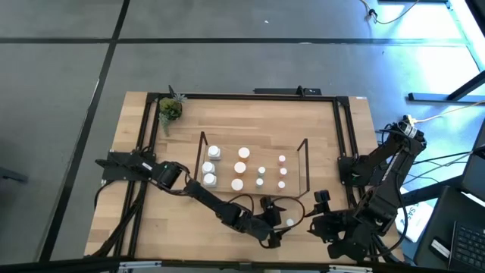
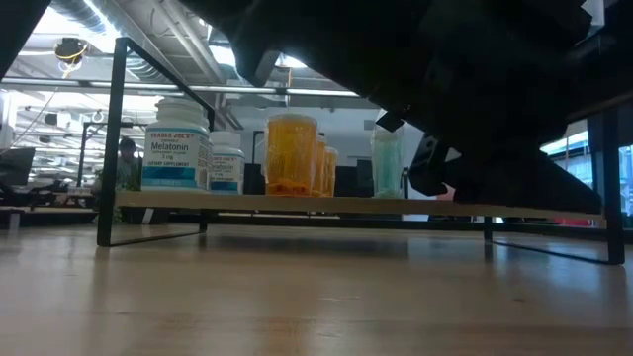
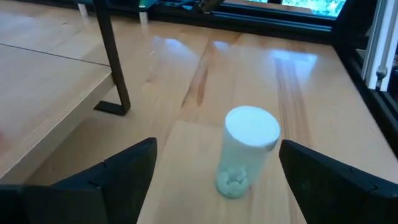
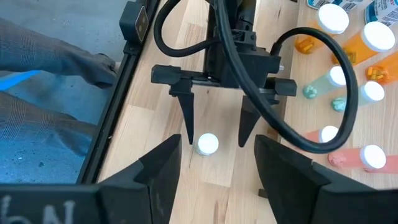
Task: Pick and place medicine bottles onto shelf by color
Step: Put the light blue pill bottle on the shelf aligned with the other light blue pill bottle
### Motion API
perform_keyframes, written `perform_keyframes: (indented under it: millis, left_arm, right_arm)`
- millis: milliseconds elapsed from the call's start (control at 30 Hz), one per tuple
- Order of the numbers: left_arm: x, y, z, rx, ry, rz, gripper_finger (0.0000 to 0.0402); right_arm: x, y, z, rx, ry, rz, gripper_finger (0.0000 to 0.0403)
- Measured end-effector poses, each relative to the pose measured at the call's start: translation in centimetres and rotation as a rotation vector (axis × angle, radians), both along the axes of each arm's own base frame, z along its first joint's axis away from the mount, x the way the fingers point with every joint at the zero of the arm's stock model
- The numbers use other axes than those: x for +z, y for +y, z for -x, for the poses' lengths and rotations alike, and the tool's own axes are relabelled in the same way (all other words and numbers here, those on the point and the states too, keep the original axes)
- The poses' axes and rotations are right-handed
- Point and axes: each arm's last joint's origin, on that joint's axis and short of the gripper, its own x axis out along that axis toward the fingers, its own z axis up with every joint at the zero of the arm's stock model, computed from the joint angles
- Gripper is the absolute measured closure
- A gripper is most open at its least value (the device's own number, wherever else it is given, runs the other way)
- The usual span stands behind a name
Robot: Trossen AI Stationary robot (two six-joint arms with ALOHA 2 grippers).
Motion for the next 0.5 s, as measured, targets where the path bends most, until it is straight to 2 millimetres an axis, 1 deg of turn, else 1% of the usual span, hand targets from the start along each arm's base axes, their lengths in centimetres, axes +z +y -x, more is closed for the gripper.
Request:
perform_keyframes:
  millis: [500]
  left_arm:
    - [0.04,0.18,-0.1,0.005,-0.004,0.002,0.0076]
  right_arm:
    - [0.0,0.0,0.0,0.002,0.0,0.002,0.0199]
